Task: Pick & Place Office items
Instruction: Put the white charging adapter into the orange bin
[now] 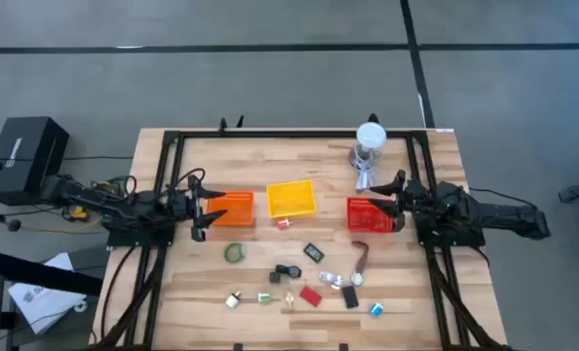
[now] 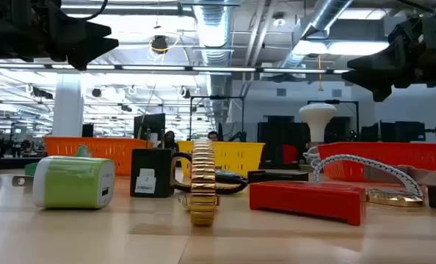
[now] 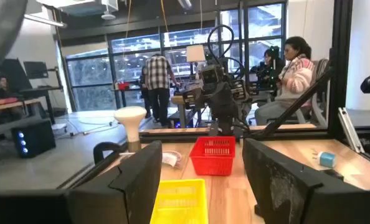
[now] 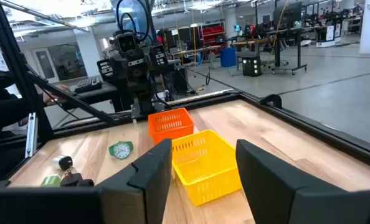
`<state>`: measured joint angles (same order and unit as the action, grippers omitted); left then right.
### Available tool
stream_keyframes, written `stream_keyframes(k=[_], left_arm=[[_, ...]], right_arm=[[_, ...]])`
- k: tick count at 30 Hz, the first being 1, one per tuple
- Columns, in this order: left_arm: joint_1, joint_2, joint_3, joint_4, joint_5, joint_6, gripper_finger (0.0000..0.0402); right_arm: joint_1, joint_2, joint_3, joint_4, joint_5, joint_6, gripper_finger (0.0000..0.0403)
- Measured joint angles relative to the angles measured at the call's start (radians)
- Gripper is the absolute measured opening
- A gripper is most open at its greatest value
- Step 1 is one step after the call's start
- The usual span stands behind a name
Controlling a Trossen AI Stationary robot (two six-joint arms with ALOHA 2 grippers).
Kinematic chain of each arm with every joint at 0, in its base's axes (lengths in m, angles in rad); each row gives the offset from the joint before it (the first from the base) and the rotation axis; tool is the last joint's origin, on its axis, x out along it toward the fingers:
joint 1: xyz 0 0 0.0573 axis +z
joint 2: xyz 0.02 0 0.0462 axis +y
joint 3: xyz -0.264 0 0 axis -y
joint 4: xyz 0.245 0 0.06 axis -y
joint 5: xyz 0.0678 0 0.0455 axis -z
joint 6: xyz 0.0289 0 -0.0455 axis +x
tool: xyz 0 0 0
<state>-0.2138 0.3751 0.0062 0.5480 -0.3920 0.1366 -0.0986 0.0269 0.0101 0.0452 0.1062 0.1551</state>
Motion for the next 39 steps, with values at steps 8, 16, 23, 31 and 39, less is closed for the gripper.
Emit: stream_keyframes(k=[8,16,23,31,39], left_arm=[[0.000,0.000,0.000,0.000,0.000,-0.074,0.0218],[-0.001,0.069,0.000,0.004,0.059,-0.228,0.0218],[-0.080,0.303,0.129,0.010,0.100,-0.222,0.0192],[-0.168,0.615,0.386,-0.222,0.100,-0.156,0.0160],[-0.195,0.731,0.607,-0.607,0.112,-0.432,0.0154]], right_arm=[[-0.003,0.000,0.000,0.013,0.001,-0.025,0.0170],[-0.036,0.000,0.001,0.071,0.004,-0.058,0.0170],[-0.040,0.000,0.001,0.063,0.004,0.014,0.0170],[-0.039,0.000,0.001,0.035,0.000,0.068,0.0170],[-0.039,0.000,0.001,-0.007,0.000,0.132,0.0170]])
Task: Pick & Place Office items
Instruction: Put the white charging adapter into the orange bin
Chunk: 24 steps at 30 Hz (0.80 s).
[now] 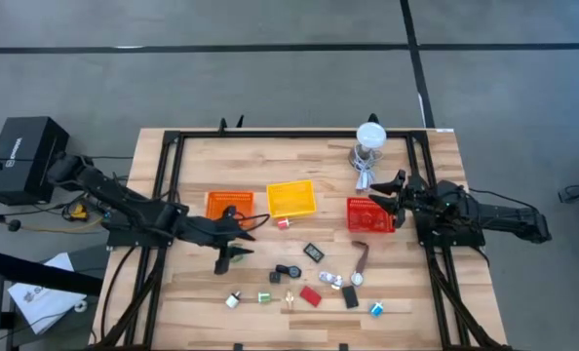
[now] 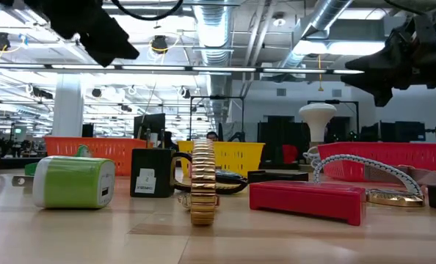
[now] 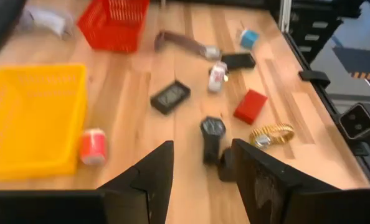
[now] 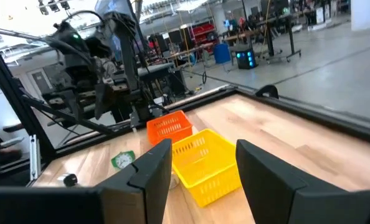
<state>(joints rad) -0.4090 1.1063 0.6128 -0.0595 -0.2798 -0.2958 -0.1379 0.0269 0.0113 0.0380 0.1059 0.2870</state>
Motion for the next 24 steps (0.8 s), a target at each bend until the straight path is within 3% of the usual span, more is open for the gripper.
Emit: stream_keyframes(k=[6,15,20,24], left_arm=[[-0.052,0.016,0.056,-0.078,0.073,-0.154,0.0154],[-0.191,0.073,0.027,-0.083,0.123,-0.615,0.0158],[-0.236,0.115,0.027,-0.079,0.212,-0.849,0.0187],[-0.255,0.155,0.027,-0.078,0.279,-0.941,0.0217]], right_arm=[[0.000,0.000,0.000,-0.009,0.000,0.002,0.0170],[0.000,0.000,0.001,-0.019,-0.004,0.005,0.0170],[0.000,0.000,0.001,-0.020,-0.004,0.005,0.0170],[0.000,0.000,0.001,-0.020,-0.004,0.004,0.0170]])
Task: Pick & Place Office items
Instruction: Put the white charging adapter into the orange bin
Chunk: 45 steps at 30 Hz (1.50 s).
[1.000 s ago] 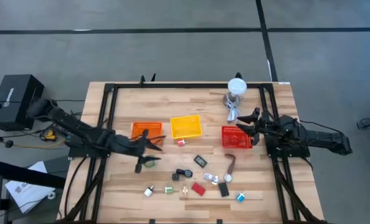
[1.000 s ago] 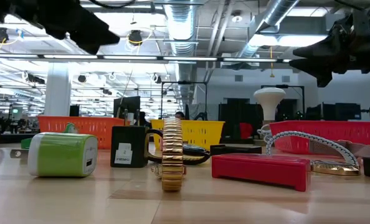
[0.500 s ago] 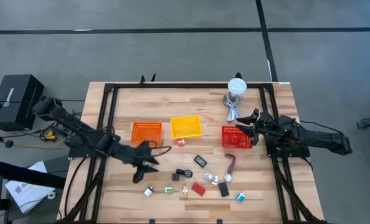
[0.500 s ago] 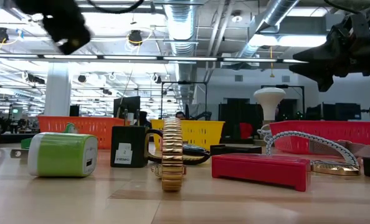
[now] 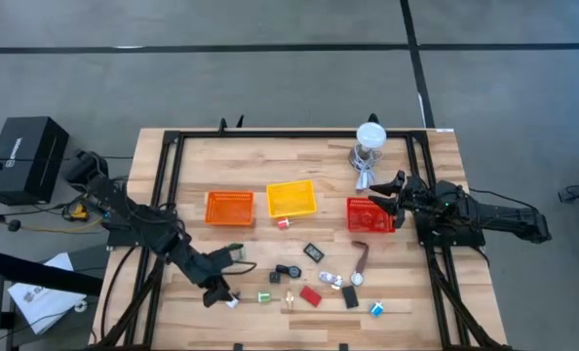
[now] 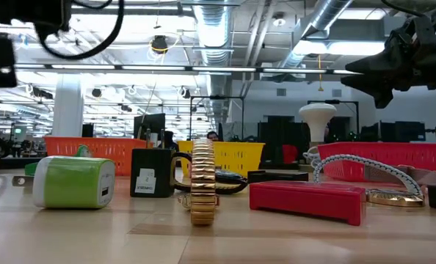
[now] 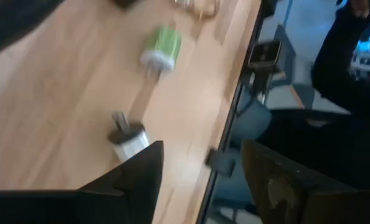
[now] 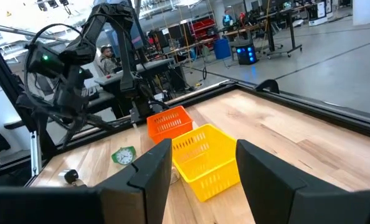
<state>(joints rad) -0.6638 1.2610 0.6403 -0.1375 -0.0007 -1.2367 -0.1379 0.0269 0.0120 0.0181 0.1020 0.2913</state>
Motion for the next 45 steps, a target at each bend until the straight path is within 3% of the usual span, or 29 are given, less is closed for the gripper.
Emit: stream_keyframes(k=[5,9,13,18,21,27,29,38,45], left_arm=[[-0.005,0.088,0.001,0.002,0.013,-0.099,0.0227],[0.007,0.146,0.031,-0.001,0.110,-0.158,0.0216],[0.024,0.150,0.081,-0.002,0.213,-0.160,0.0198],[0.045,0.102,0.110,0.001,0.242,-0.176,0.0174],[0.032,0.060,0.110,0.000,0.170,-0.096,0.0161],[-0.028,-0.008,0.110,0.076,-0.204,-0.077,0.0146],[-0.024,-0.027,0.110,0.074,-0.271,-0.001,0.0145],[0.006,-0.035,0.142,0.002,-0.164,-0.009,0.0151],[0.015,0.003,0.361,-0.427,-0.150,0.001,0.0151]], right_arm=[[0.000,0.000,0.000,-0.001,0.000,-0.002,0.0170],[0.000,0.000,0.000,-0.001,0.000,-0.003,0.0170],[0.000,0.000,0.000,0.000,0.000,-0.003,0.0170],[0.000,0.000,0.000,0.014,0.000,-0.003,0.0170],[0.000,0.000,0.000,0.015,0.000,-0.003,0.0170],[0.000,0.000,0.000,0.010,0.000,-0.002,0.0170],[0.000,0.000,0.000,0.010,0.001,-0.002,0.0170],[0.000,0.000,0.000,0.020,0.000,-0.002,0.0170],[0.000,0.000,0.000,0.020,0.002,-0.002,0.0170]])
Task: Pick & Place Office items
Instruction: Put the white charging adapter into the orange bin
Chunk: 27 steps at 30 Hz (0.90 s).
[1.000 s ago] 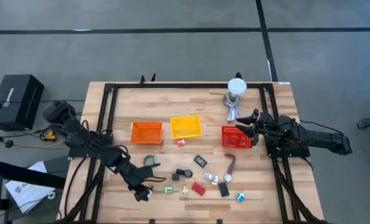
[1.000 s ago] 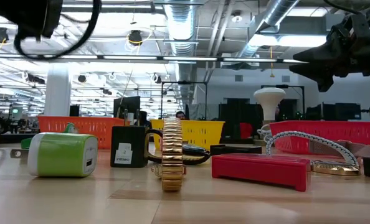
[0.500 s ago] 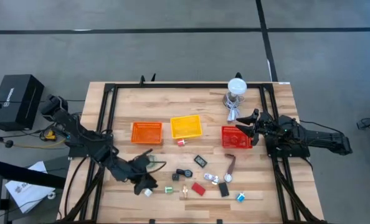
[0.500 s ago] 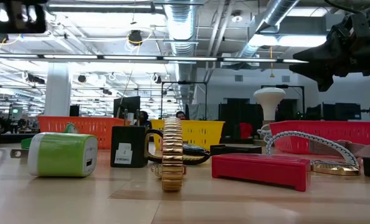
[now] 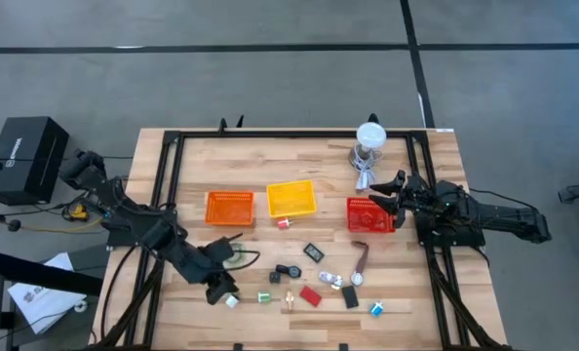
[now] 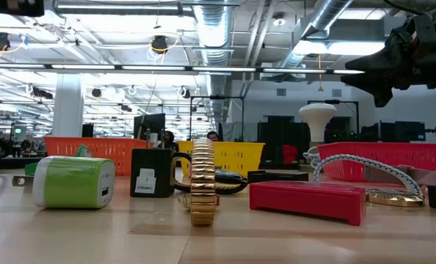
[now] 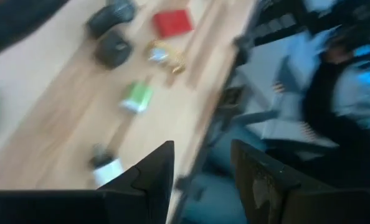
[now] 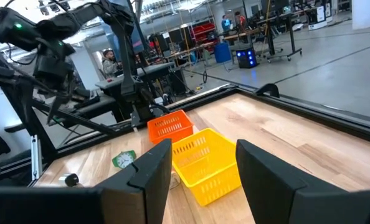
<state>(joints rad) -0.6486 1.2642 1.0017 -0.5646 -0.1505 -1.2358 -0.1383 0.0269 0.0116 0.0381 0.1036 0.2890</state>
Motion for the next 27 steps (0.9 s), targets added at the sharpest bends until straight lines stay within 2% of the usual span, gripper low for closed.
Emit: stream_keyframes(k=[2,5,8,13,18,27], left_arm=[[-0.005,0.043,0.059,-0.100,-0.002,0.002,0.0151],[-0.007,0.130,0.117,-0.160,0.003,0.019,0.0150],[-0.007,0.219,0.156,-0.179,0.055,0.045,0.0150],[-0.008,0.322,0.196,-0.355,0.158,-0.009,0.0150],[-0.025,0.369,0.197,-0.362,0.067,-0.137,0.0150],[-0.043,0.458,0.198,-0.348,0.078,-0.245,0.0150]], right_arm=[[0.000,0.000,0.000,0.000,0.002,0.000,0.0170],[0.000,0.000,0.000,0.000,0.002,0.000,0.0170],[0.000,0.000,0.000,0.000,0.002,0.000,0.0170],[0.000,0.000,0.000,-0.001,0.002,0.000,0.0170],[0.000,0.000,0.000,0.000,0.002,0.000,0.0170],[0.000,0.000,0.000,0.000,0.002,0.000,0.0170]])
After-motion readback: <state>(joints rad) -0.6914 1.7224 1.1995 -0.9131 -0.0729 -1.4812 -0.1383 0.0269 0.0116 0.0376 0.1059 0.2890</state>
